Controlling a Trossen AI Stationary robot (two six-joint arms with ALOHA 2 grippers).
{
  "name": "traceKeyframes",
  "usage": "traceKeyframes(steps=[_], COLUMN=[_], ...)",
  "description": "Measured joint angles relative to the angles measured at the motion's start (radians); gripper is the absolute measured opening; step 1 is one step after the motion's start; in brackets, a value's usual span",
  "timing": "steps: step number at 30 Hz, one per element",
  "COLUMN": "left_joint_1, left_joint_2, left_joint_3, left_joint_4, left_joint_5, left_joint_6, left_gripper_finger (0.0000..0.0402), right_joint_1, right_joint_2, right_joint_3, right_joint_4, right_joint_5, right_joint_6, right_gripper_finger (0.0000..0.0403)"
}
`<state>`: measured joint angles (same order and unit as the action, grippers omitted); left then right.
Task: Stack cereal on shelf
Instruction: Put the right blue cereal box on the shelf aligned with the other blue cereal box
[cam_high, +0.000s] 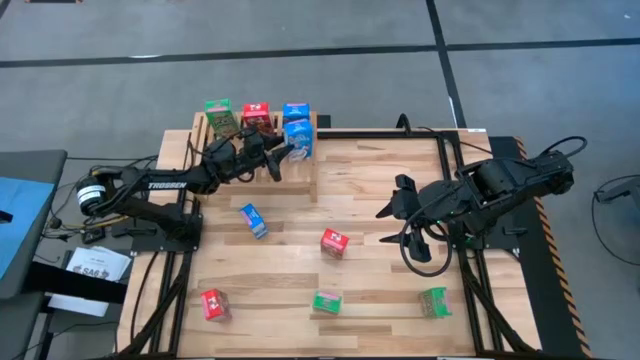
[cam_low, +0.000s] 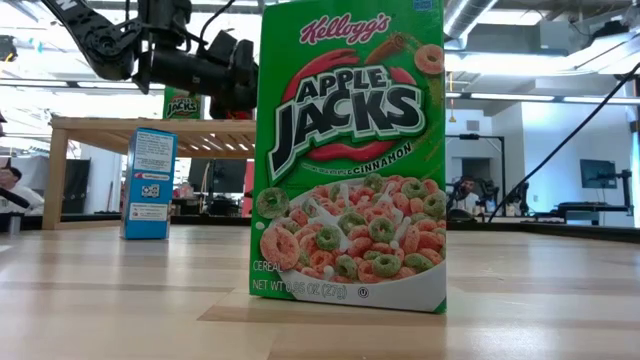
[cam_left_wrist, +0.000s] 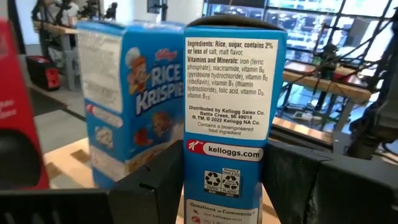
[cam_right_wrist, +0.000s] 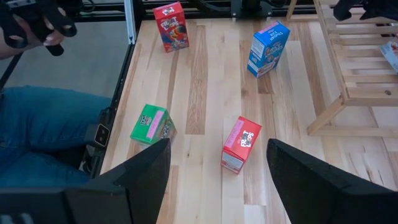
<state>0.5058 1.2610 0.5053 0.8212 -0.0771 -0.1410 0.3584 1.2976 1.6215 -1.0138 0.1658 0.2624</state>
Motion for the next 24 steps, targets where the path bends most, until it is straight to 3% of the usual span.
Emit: traceKeyframes(steps=[15,24], left_joint_1=[0.000,-0.001], left_joint_2=[0.000,0.002], left_joint_3=[0.000,0.000], left_joint_4=[-0.015,-0.027], left_joint_5=[0.006,0.008], left_joint_6=[0.002,0.005], left_gripper_finger=[0.0176,0.0222], right_joint_1=[0.000,0.000], right_joint_2=[0.000,0.000], right_joint_3=[0.000,0.000], right_joint_4=[0.000,0.000], right_joint_5=[0.000,0.000], right_joint_6=[0.000,0.000], right_gripper_finger=[0.0292,0.0292])
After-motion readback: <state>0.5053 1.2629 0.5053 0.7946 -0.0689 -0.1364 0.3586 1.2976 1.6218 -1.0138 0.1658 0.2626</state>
